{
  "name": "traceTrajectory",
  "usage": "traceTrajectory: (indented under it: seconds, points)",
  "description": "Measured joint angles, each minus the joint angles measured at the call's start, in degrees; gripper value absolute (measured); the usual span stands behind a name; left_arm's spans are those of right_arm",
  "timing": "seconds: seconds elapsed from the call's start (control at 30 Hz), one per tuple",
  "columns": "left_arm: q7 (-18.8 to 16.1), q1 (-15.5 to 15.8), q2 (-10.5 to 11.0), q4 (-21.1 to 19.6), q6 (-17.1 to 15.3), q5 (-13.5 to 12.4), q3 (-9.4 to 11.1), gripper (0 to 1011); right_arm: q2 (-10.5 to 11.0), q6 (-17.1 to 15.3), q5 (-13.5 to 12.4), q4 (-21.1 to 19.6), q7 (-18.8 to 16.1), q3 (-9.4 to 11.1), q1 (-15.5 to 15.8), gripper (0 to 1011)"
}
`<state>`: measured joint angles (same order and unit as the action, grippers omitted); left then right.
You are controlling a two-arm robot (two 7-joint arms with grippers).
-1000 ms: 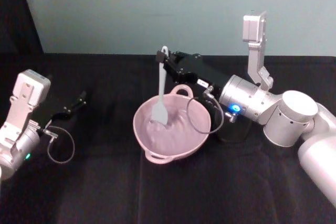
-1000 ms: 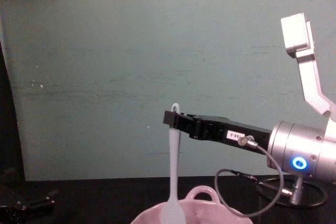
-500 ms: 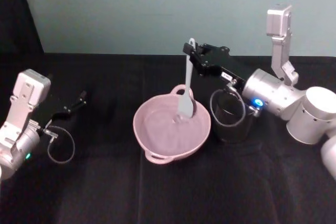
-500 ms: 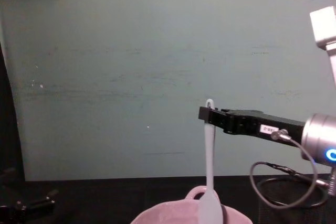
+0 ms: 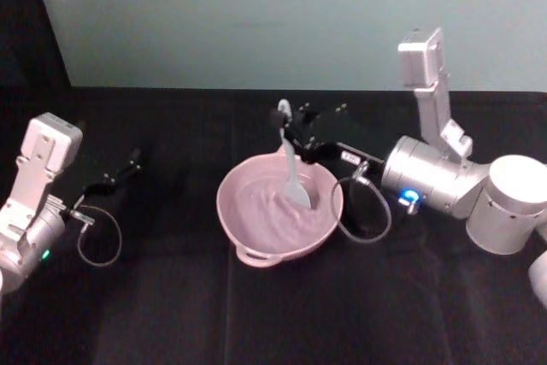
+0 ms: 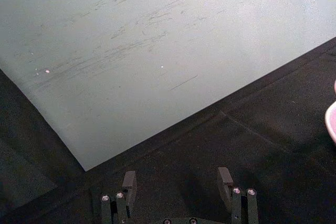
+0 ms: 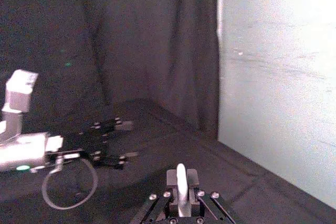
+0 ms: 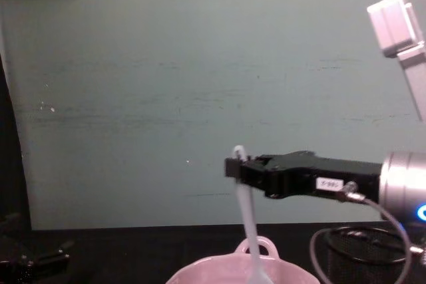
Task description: Use the one hand to pick up the spoon and stir the clear water in the bowl.
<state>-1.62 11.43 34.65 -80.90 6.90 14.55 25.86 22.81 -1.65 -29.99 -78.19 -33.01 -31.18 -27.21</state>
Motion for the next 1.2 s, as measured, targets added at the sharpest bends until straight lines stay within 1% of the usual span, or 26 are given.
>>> traceTrajectory:
  seconds: [0.1, 0.2, 0.3, 0.4, 0.53, 0.73, 0.77, 0.9, 0.97, 1.03, 1.13, 1.2]
  points:
    - [0.0, 0.0, 0.0, 0.0, 0.0, 0.0, 0.0, 1011, -0.87, -0.22, 0.37, -0.44, -0.8, -1.07, 0.08, 117]
    - [0.0, 0.0, 0.0, 0.0, 0.0, 0.0, 0.0, 1011, -1.54, -0.23, 0.53, -0.44, -1.19, -1.69, -0.07, 116]
    - [0.0, 0.0, 0.0, 0.0, 0.0, 0.0, 0.0, 1011, -2.68, 0.1, 0.69, -0.17, -1.68, -2.45, -0.62, 116]
    - [0.0, 0.0, 0.0, 0.0, 0.0, 0.0, 0.0, 1011, -3.27, 0.39, 0.71, 0.28, -1.99, -2.71, -1.06, 117]
    - [0.0, -0.01, 0.0, 0.0, 0.0, 0.0, 0.0, 1011, -4.7, 1.35, 0.53, 2.54, -2.35, -2.76, -2.13, 116]
    - [0.0, 0.0, 0.0, 0.0, 0.0, 0.0, 0.0, 1011, -6.88, 3.51, -1.18, 7.54, -3.46, -1.64, -3.94, 116]
    - [0.0, 0.0, 0.0, 0.0, 0.0, 0.0, 0.0, 1011, -7.56, 4.31, -2.03, 9.46, -4.06, -1.11, -4.52, 116]
    - [0.0, 0.0, 0.0, 0.0, 0.0, 0.0, 0.0, 1011, -8.88, 6.12, -3.54, 13.94, -4.9, 0.3, -5.89, 116]
    - [0.0, 0.0, 0.0, 0.0, 0.0, 0.0, 0.0, 1011, -9.06, 6.9, -3.95, 15.5, -4.9, 1.21, -6.38, 116]
    - [0.0, 0.0, 0.0, 0.0, 0.0, 0.0, 0.0, 1011, -8.94, 7.2, -4.15, 15.89, -4.83, 1.79, -6.44, 116]
    - [0.0, 0.0, 0.0, 0.0, 0.0, 0.0, 0.0, 1011, -7.92, 7.31, -4.27, 15.41, -3.95, 3.05, -5.9, 116]
    - [0.0, 0.0, 0.0, 0.0, 0.0, 0.0, 0.0, 1011, -7.68, 7.26, -4.26, 15.13, -3.77, 3.22, -5.72, 116]
